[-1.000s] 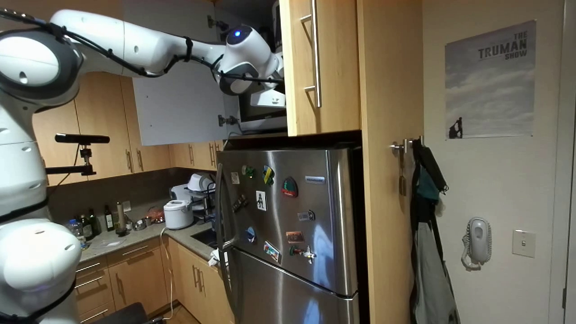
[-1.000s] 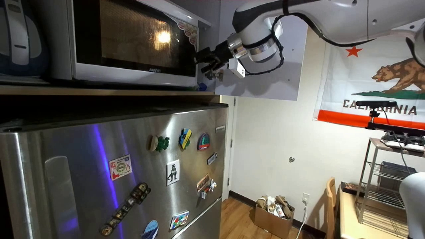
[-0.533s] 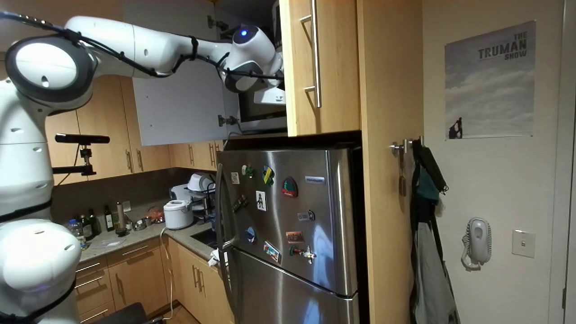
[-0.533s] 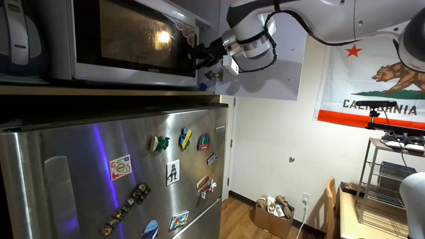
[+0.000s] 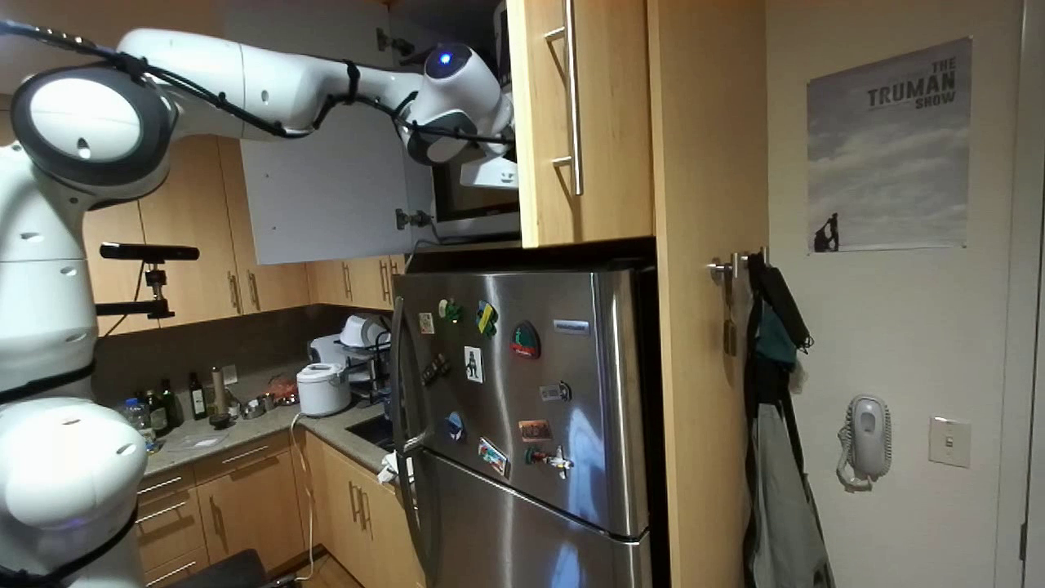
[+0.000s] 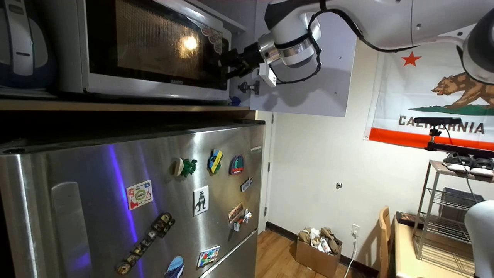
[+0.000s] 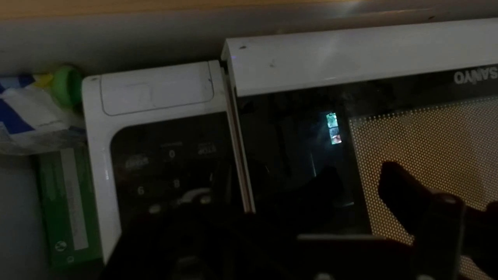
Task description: Open the microwave door
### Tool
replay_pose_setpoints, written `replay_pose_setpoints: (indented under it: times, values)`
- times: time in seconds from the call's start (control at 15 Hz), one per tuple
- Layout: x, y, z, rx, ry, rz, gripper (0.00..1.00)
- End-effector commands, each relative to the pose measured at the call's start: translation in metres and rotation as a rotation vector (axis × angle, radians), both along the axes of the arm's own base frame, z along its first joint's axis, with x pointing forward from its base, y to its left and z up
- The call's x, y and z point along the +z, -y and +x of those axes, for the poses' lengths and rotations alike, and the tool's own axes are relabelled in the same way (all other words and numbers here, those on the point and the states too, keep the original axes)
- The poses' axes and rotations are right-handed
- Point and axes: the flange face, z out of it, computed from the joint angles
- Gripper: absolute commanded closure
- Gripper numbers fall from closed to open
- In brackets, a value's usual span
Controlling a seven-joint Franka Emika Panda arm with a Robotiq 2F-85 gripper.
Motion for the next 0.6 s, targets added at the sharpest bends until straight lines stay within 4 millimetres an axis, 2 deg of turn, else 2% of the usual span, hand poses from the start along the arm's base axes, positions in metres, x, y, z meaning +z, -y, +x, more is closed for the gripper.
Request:
replay_pose_setpoints:
  times: [0.0,0.33,0.53]
  values:
    - [0.0018,0.0034,0.0015,0.038,0.013,0.006,0.32]
    - [0.0007,0.0057,0.0012,0.043,0.018,0.018,0.73]
    - [0.0023,0.0062,-0.0019,0.037,0.022,0.021,0.92]
